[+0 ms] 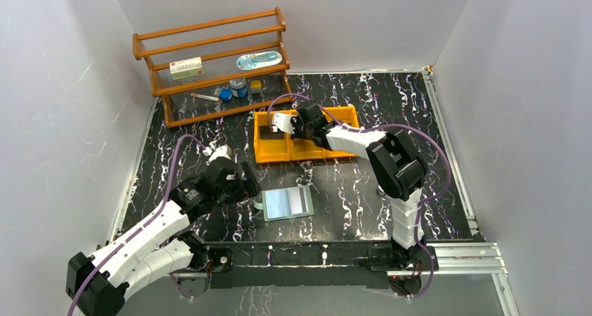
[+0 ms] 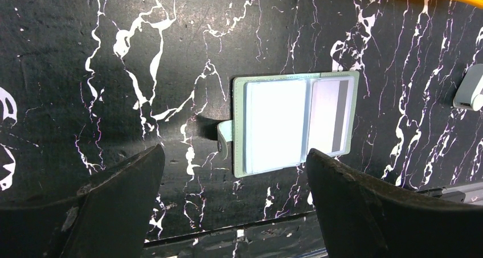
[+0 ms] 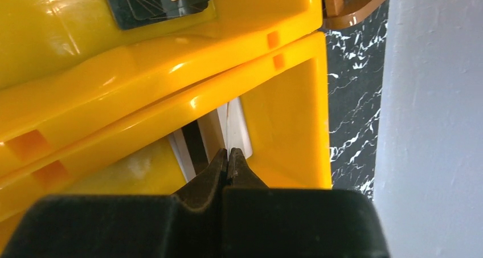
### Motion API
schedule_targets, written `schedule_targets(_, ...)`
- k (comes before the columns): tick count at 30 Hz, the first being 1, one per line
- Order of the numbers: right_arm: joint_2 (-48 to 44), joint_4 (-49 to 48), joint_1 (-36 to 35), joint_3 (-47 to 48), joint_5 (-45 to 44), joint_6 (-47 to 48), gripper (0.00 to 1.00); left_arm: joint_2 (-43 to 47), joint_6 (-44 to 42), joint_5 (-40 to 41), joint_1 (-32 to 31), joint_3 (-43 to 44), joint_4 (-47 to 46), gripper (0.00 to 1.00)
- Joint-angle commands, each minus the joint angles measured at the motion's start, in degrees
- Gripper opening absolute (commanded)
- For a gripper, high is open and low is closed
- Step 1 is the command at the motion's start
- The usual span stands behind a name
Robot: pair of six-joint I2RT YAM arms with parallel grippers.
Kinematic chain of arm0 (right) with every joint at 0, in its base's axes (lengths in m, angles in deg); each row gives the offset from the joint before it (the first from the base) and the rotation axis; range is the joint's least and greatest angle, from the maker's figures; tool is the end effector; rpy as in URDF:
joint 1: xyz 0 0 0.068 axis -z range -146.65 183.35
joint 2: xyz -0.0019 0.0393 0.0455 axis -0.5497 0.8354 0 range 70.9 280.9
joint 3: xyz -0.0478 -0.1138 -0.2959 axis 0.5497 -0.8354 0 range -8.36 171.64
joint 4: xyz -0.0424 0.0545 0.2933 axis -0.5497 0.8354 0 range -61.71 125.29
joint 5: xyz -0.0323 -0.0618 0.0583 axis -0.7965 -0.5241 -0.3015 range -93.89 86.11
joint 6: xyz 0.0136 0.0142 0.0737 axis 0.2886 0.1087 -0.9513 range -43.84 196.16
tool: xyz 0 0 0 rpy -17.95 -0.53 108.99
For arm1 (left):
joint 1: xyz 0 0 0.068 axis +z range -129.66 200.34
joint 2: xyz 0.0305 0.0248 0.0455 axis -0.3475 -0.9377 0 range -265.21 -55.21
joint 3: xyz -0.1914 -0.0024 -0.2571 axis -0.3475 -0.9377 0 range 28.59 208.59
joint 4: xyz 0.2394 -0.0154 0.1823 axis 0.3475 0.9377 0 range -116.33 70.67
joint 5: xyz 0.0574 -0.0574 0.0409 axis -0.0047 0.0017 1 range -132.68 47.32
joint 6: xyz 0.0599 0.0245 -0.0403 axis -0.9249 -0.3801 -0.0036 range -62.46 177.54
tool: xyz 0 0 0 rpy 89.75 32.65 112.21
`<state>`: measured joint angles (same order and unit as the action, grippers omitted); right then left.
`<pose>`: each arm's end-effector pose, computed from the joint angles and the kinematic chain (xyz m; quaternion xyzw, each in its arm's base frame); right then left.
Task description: Take the credit cards out of the card holder
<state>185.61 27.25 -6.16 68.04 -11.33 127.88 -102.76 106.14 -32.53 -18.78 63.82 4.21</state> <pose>0.4091 0.3265 0.1835 -0.6188 0.6460 -0.1050 0.4344 0.1645 -0.1191 0.2483 -0.1107 0.9070 -0.2174 0.3433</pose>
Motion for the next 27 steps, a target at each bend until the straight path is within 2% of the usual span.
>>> schedule_targets(1, 0.4, -3.7, 0.1, 2.8, -0.1, 3.2, 0.04, 0.9, 0.4, 2.0, 0.0, 0.1, 1.3, 0.95)
schedule_targets(12, 3.1, -1.1, 0.1, 3.3, 1.8, 3.2, 0.15, -1.3, 0.3, 1.6, 0.0, 0.5, 1.2, 0.95)
schedule_targets(16, 1.8, 1.1, 0.2, 3.3, 3.9, 2.2, 0.32, -1.3, 0.4, 1.6, 0.0, 0.3, 1.1, 0.95)
schedule_targets(19, 0.7, 1.9, 0.4, 3.1, 5.1, 0.1, 0.39, -1.3, 0.4, 1.6, 0.0, 0.2, 1.0, 0.95)
schedule_targets(27, -4.2, -0.3, 0.5, 1.9, 6.8, -7.3, 0.46, -1.5, 0.4, 1.0, 0.0, 0.2, 0.8, 0.95)
